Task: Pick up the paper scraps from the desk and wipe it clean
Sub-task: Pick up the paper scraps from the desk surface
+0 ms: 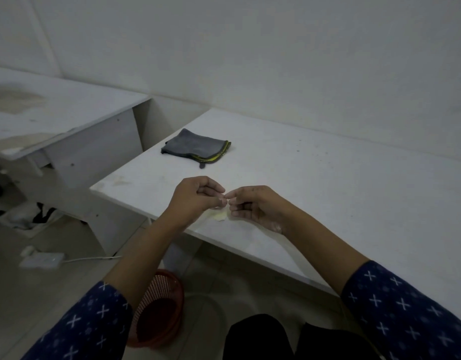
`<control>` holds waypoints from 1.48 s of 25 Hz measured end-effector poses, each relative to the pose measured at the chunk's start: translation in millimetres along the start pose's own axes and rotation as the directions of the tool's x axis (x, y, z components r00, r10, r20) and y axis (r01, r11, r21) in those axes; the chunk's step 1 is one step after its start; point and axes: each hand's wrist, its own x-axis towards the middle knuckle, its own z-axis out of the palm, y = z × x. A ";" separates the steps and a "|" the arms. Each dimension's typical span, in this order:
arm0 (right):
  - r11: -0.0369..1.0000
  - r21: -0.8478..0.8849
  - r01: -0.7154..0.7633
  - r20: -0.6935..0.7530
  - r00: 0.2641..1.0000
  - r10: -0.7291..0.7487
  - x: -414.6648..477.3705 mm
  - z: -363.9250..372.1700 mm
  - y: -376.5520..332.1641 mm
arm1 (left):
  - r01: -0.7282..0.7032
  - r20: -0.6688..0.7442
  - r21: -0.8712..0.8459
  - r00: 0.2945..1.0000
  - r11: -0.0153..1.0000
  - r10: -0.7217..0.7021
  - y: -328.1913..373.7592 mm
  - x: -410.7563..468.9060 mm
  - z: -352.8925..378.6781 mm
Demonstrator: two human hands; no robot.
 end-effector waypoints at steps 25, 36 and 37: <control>0.479 -0.878 -0.015 -0.170 0.945 -0.280 26.8 16.2 17.3 | -0.070 -0.076 0.506 0.989 0.860 0.125 -17.9 10.3 14.2; 0.710 -0.701 -0.076 -0.538 0.709 -0.455 95.3 -119.1 -29.5 | -0.256 0.173 0.554 0.966 0.792 0.191 -9.4 135.7 99.9; 0.706 -0.702 -0.094 -0.552 0.698 -0.456 107.3 -133.2 -30.1 | -0.241 0.212 0.620 0.968 0.747 0.137 -13.5 146.3 106.6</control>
